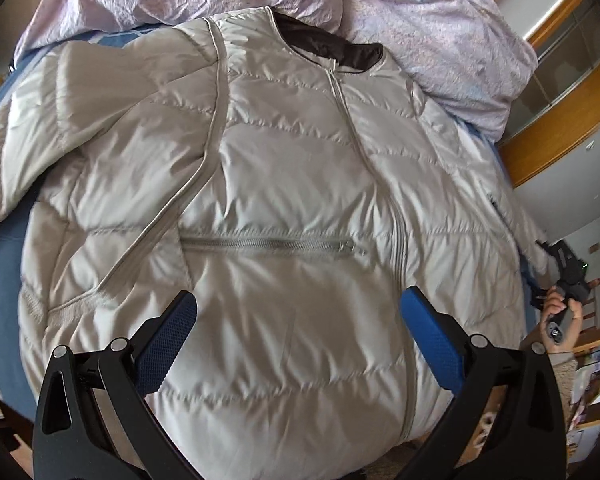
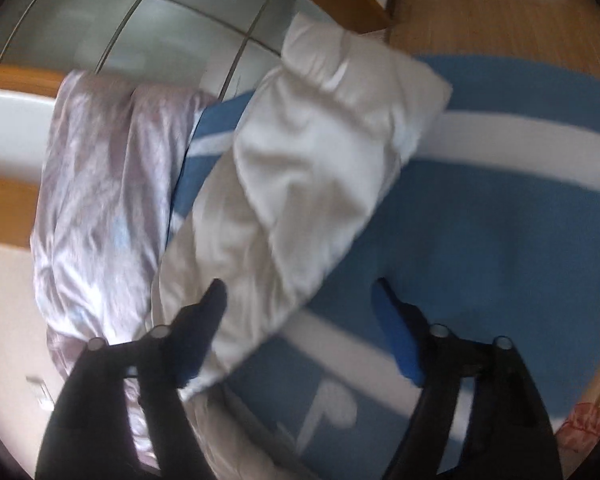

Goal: Fold large clothes
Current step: 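Grasp the jacket sleeve cuff with the right gripper and lay it across the body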

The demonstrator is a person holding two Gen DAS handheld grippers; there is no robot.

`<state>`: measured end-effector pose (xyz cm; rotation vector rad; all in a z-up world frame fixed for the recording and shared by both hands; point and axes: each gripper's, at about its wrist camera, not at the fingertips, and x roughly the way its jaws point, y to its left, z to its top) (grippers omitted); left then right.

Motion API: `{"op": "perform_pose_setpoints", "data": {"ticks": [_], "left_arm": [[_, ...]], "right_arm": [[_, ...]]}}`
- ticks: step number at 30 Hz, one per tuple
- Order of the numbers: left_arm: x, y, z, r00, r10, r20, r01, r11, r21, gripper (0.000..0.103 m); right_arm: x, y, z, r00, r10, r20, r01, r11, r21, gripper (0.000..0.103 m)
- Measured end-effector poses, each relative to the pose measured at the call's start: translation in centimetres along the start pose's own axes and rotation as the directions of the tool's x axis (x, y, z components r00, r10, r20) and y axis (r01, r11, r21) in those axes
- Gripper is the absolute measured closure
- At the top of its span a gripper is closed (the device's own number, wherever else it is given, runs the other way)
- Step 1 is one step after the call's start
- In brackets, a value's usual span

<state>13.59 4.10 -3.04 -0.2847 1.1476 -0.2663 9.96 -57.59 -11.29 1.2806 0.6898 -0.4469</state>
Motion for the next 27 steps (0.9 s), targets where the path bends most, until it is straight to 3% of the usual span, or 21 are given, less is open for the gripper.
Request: {"op": "perform_pose_setpoints", "data": {"ticks": [3, 5, 9, 11, 17, 21, 24, 27], "left_arm": [[0.1, 1.2, 0.5, 0.998, -0.047, 0.035, 0.049, 0.998, -0.05, 0.001], [0.1, 2.1, 0.6, 0.996, -0.051, 0.073, 0.057, 0.995, -0.084, 0.001], [-0.4, 3.4, 1.0, 0.991, 0.017, 0.134, -0.004, 0.995, -0.097, 0.001], [-0.7, 3.9, 1.0, 0.985, 0.047, 0.167, -0.032, 0.996, -0.089, 0.001], [-2.1, 5.7, 0.6, 0.957, 0.094, 0.276, -0.071, 0.993, -0.095, 0.001], [-2.3, 6.6, 0.6, 0.959, 0.094, 0.268, -0.072, 0.993, -0.089, 0.001], [-2.5, 7.3, 0.5, 0.962, 0.07, 0.265, -0.047, 0.994, -0.094, 0.001], [-2.7, 8.1, 0.4, 0.963, 0.054, 0.265, -0.026, 0.994, -0.109, 0.001]], "right_arm": [[0.4, -0.3, 0.8, 1.0, -0.003, 0.016, 0.003, 0.999, 0.033, 0.052], [0.7, -0.4, 1.2, 1.0, -0.013, 0.023, 0.012, 0.999, 0.038, 0.068], [0.8, -0.1, 1.8, 0.996, -0.059, 0.059, 0.059, 0.998, 0.005, 0.083], [0.3, 1.3, 1.6, 0.99, -0.093, 0.11, 0.1, 0.993, -0.065, 0.09], [-2.4, 8.1, 0.2, 0.952, -0.108, 0.285, 0.192, 0.938, -0.288, 0.095], [-3.7, 12.3, -1.6, 0.931, -0.073, 0.358, 0.224, 0.889, -0.401, 0.096], [-4.5, 15.6, -4.2, 0.911, -0.036, 0.411, 0.259, 0.826, -0.501, 0.096], [-5.2, 18.1, -6.4, 0.907, 0.018, 0.42, 0.249, 0.783, -0.57, 0.096]]}}
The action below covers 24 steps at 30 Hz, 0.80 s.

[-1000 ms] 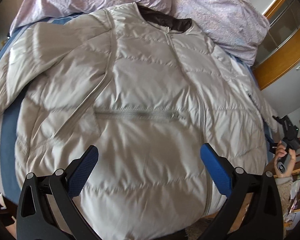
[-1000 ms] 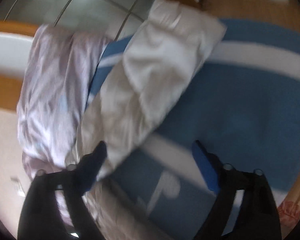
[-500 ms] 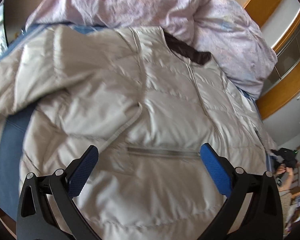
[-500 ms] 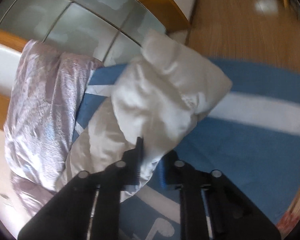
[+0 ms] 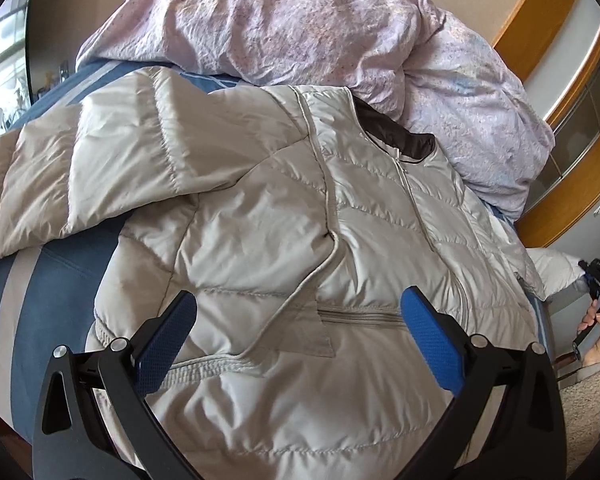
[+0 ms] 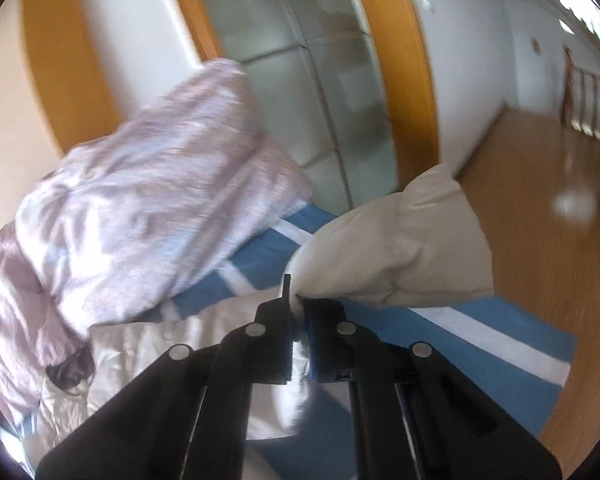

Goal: Fold large clothes
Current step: 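Grasp the jacket sleeve cuff with the right gripper and lay it across the body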

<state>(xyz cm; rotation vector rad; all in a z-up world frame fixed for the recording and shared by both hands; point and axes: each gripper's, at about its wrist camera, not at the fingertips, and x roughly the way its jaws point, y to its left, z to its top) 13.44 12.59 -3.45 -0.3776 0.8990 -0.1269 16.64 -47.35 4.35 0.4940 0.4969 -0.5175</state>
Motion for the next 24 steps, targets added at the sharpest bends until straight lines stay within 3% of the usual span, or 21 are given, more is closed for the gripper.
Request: {"op": "perform_pose_setpoints", "data": {"ticks": [3, 7, 10, 14, 18, 24], "left_arm": [[-0.6, 0.5, -0.2, 0.999, 0.016, 0.038, -0.016, 1.0, -0.002, 0.001], [-2.1, 1.1, -0.4, 0.992, 0.04, 0.123, -0.039, 0.999, -0.01, 0.001], [-2.9, 1.8, -0.2, 0.987, 0.042, 0.156, -0.038, 0.999, -0.032, 0.001], [-4.1, 2.9, 0.0, 0.979, 0.072, 0.191, -0.06, 0.996, -0.068, 0.001], [-5.1, 4.0, 0.0, 0.974, 0.095, 0.207, -0.079, 0.993, -0.086, 0.001], [-6.7, 7.2, -0.3, 0.965, 0.139, 0.223, -0.103, 0.981, -0.165, 0.001]], "right_arm": [[-1.8, 3.9, 0.1, 0.996, 0.082, 0.04, -0.079, 0.994, -0.076, 0.096], [-5.2, 10.6, -0.8, 0.97, 0.234, 0.07, -0.214, 0.953, -0.214, 0.096], [-7.7, 16.0, -2.7, 0.936, 0.348, 0.051, -0.314, 0.891, -0.329, 0.097], [-9.1, 22.9, -6.6, 0.887, 0.458, -0.06, -0.434, 0.78, -0.45, 0.097], [-8.8, 28.0, -12.0, 0.865, 0.465, -0.189, -0.49, 0.699, -0.521, 0.097], [-5.0, 32.9, -21.6, 0.864, 0.31, -0.396, -0.502, 0.598, -0.626, 0.096]]}}
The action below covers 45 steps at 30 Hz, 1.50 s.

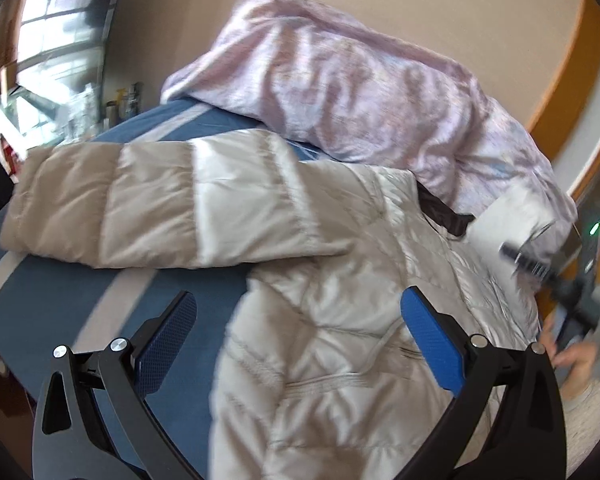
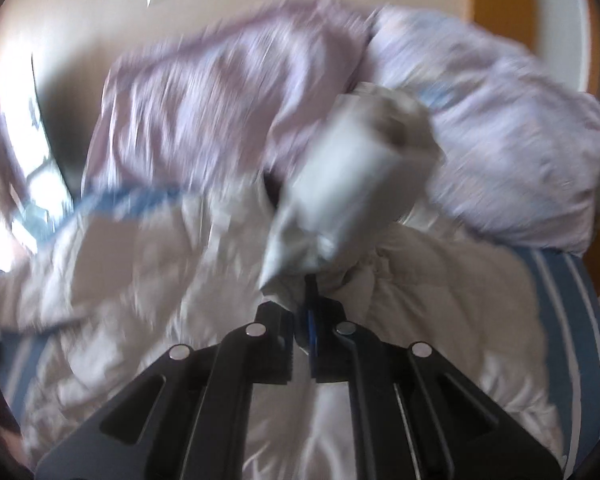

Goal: Fold large clothes
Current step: 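Grasp the jacket sleeve cuff with the right gripper and lay it across the body, then grasp the other sleeve cuff with the left gripper and fold it across the body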

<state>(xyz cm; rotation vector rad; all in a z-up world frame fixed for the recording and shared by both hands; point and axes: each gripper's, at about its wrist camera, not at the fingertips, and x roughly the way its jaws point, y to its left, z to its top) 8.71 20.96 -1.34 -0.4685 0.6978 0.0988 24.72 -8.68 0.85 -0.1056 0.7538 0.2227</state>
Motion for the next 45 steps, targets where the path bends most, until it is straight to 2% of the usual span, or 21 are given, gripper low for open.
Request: {"op": "perform_pose_setpoints", "data": {"ticks": [3, 5, 6, 10, 11, 12, 14, 19, 22, 26, 28, 31, 33, 37, 39, 40, 42, 45], "left_arm": [[-0.4, 2.4, 0.4, 1.0, 0.015, 0.003, -0.014, 0.998, -0.067, 0.001], [-0.8, 4.0, 0.6, 1.0, 0.029, 0.011, -0.028, 0.993, -0.112, 0.001], [-0.9, 4.4, 0.6, 0.999, 0.037, 0.014, -0.035, 0.991, -0.126, 0.001], [-1.5, 6.7, 0.8, 0.996, 0.082, 0.029, -0.075, 0.981, -0.181, 0.001], [-1.6, 7.3, 0.8, 0.995, 0.09, 0.031, -0.082, 0.977, -0.197, 0.001], [-1.7, 8.0, 0.8, 0.995, 0.098, 0.031, -0.088, 0.97, -0.224, 0.001], [-1.6, 9.6, 0.6, 0.996, 0.087, 0.024, -0.076, 0.953, -0.293, 0.001], [-1.1, 14.1, 0.3, 0.999, 0.04, -0.004, -0.037, 0.864, -0.502, 0.001], [-0.7, 15.8, 0.3, 0.999, 0.049, -0.01, -0.046, 0.82, -0.571, 0.009], [0.3, 18.3, 0.2, 0.999, 0.041, -0.027, -0.048, 0.743, -0.667, 0.02], [0.5, 19.1, 0.3, 0.998, 0.053, -0.019, -0.051, 0.723, -0.689, 0.025], [0.8, 19.8, 0.8, 0.997, 0.073, -0.014, -0.062, 0.709, -0.702, 0.032], [1.0, 20.5, 1.1, 0.997, 0.082, -0.01, -0.065, 0.7, -0.711, 0.043], [1.2, 21.6, 1.4, 0.997, 0.082, -0.003, -0.058, 0.678, -0.733, 0.053], [1.5, 21.9, 1.5, 0.996, 0.091, -0.006, -0.066, 0.671, -0.738, 0.064], [1.6, 22.0, 1.7, 0.995, 0.1, -0.014, -0.078, 0.672, -0.737, 0.069], [1.8, 22.1, 1.9, 0.994, 0.109, -0.022, -0.091, 0.676, -0.731, 0.089], [1.0, 21.1, 3.3, 0.992, 0.124, -0.003, -0.091, 0.713, -0.695, 0.097]], "right_arm": [[2.3, 1.4, -1.6, 0.995, 0.008, -0.096, -0.013, 0.998, -0.054, 0.082], [2.7, 1.7, -2.1, 0.991, 0.044, -0.126, -0.051, 0.997, -0.052, 0.069], [2.8, 2.0, -2.3, 0.989, 0.05, -0.143, -0.059, 0.997, -0.056, 0.069], [2.2, 1.9, -2.6, 0.983, 0.081, -0.165, -0.087, 0.996, -0.031, 0.055], [1.8, 1.6, -2.6, 0.979, 0.113, -0.168, -0.115, 0.993, -0.003, 0.042], [1.3, 1.2, -2.6, 0.973, 0.162, -0.165, -0.159, 0.987, 0.029, 0.037], [0.3, 0.7, -2.4, 0.966, 0.21, -0.153, -0.203, 0.977, 0.06, 0.029], [-3.1, 0.4, -2.6, 0.962, 0.251, -0.103, -0.245, 0.967, 0.07, 0.024], [-4.3, -0.1, -2.8, 0.959, 0.268, -0.088, -0.261, 0.961, 0.087, 0.023], [-4.9, -0.8, -3.2, 0.958, 0.272, -0.086, -0.263, 0.959, 0.105, 0.023], [-4.9, -1.1, -3.4, 0.96, 0.266, -0.086, -0.256, 0.96, 0.114, 0.023], [-5.1, -1.8, -3.7, 0.962, 0.261, -0.085, -0.249, 0.96, 0.132, 0.023], [-5.2, -2.3, -3.9, 0.962, 0.259, -0.082, -0.246, 0.959, 0.143, 0.023], [-5.4, -2.9, -4.3, 0.963, 0.258, -0.077, -0.244, 0.957, 0.158, 0.023], [-5.5, -3.4, -4.6, 0.964, 0.254, -0.075, -0.24, 0.957, 0.165, 0.023], [-5.5, -3.6, -4.7, 0.965, 0.253, -0.073, -0.238, 0.957, 0.168, 0.023], [-5.7, -4.1, -4.9, 0.966, 0.248, -0.071, -0.232, 0.956, 0.177, 0.023], [-6.2, -5.3, -5.3, 0.97, 0.235, -0.06, -0.22, 0.956, 0.193, 0.023]]}}
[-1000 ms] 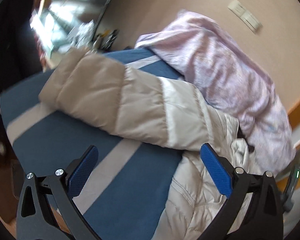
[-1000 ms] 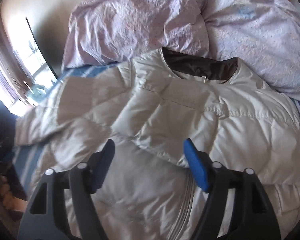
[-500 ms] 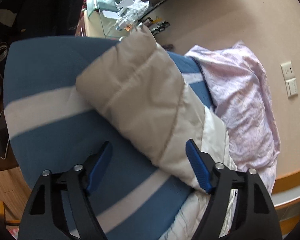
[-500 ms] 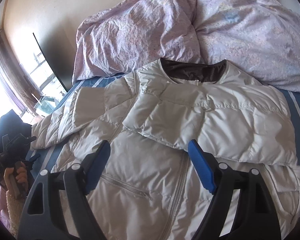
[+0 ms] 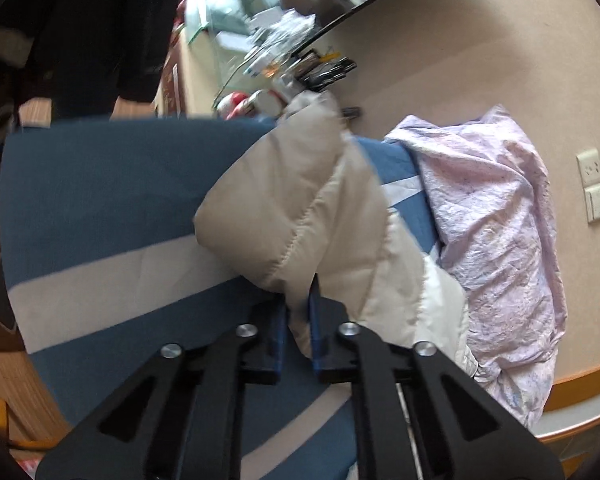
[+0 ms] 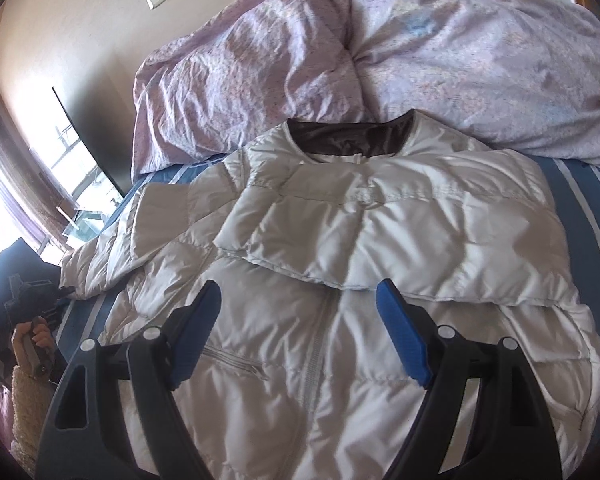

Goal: Fold large clothes
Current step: 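Grasp the other sleeve cuff with the left gripper and fold it across the body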

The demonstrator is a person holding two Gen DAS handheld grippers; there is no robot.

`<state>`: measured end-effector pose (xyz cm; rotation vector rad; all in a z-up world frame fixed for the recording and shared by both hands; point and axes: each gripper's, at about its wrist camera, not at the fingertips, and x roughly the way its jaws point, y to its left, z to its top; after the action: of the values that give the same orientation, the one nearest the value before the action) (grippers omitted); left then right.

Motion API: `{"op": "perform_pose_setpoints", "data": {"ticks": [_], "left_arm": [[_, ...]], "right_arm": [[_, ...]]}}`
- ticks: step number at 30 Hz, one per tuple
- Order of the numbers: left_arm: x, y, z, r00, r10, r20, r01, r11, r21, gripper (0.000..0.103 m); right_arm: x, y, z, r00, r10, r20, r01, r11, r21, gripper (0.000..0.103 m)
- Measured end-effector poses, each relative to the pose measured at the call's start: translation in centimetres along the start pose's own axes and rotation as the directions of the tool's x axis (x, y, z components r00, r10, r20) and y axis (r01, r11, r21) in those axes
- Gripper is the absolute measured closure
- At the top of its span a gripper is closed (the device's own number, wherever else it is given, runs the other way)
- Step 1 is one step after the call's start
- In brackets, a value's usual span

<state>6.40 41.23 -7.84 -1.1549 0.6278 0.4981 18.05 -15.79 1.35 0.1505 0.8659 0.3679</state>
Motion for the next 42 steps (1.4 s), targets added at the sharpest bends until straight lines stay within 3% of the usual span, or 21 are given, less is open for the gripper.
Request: {"op": "perform_pose_setpoints", "data": {"ticks": [7, 13, 19, 22, 24, 26, 29, 33, 38, 42], "left_arm": [[-4.3, -7.9, -0.1, 0.992, -0.077, 0.099, 0.057, 0.98, 0.192, 0.098], [-7.3, -15.8, -2.9, 0.974, -0.185, 0.128, 0.128, 0.924, 0.361, 0.098], [-8.9, -23.1, -8.6, 0.954, -0.296, 0.054, 0.222, 0.814, 0.536, 0.099], [-9.3, -26.0, -12.4, 0.938, -0.345, -0.029, 0.292, 0.742, 0.603, 0.099], [-8.9, -28.1, -15.6, 0.921, -0.374, -0.11, 0.355, 0.685, 0.636, 0.099], [-8.4, -29.4, -18.1, 0.905, -0.386, -0.182, 0.405, 0.645, 0.648, 0.099], [-6.7, -31.6, -23.2, 0.872, -0.374, -0.316, 0.485, 0.57, 0.664, 0.099], [-4.3, -32.9, -28.2, 0.856, -0.31, -0.413, 0.517, 0.517, 0.683, 0.099], [-0.6, -32.4, -33.9, 0.883, -0.188, -0.43, 0.466, 0.469, 0.75, 0.099], [1.7, -31.7, -36.6, 0.892, -0.097, -0.442, 0.436, 0.446, 0.782, 0.098]], "right_arm": [[-2.1, -2.6, -0.3, 0.999, -0.024, 0.042, 0.022, 0.999, 0.046, 0.023], [-4.3, -4.8, -0.8, 0.996, -0.046, 0.078, 0.04, 0.996, 0.081, 0.023], [-6.0, -7.1, -1.3, 0.992, -0.065, 0.109, 0.051, 0.99, 0.129, 0.023], [-6.7, -8.3, -1.6, 0.99, -0.08, 0.118, 0.062, 0.987, 0.151, 0.023], [-7.1, -9.1, -1.9, 0.988, -0.091, 0.123, 0.07, 0.984, 0.163, 0.023], [-7.5, -9.7, -2.1, 0.987, -0.1, 0.127, 0.078, 0.982, 0.171, 0.023], [-8.1, -10.8, -2.4, 0.985, -0.117, 0.131, 0.091, 0.978, 0.189, 0.023], [-8.6, -12.2, -2.6, 0.981, -0.138, 0.135, 0.108, 0.972, 0.207, 0.023], [-8.6, -13.5, -2.9, 0.98, -0.152, 0.125, 0.12, 0.965, 0.235, 0.023], [-8.4, -14.1, -2.9, 0.98, -0.158, 0.119, 0.125, 0.962, 0.244, 0.023]]}}
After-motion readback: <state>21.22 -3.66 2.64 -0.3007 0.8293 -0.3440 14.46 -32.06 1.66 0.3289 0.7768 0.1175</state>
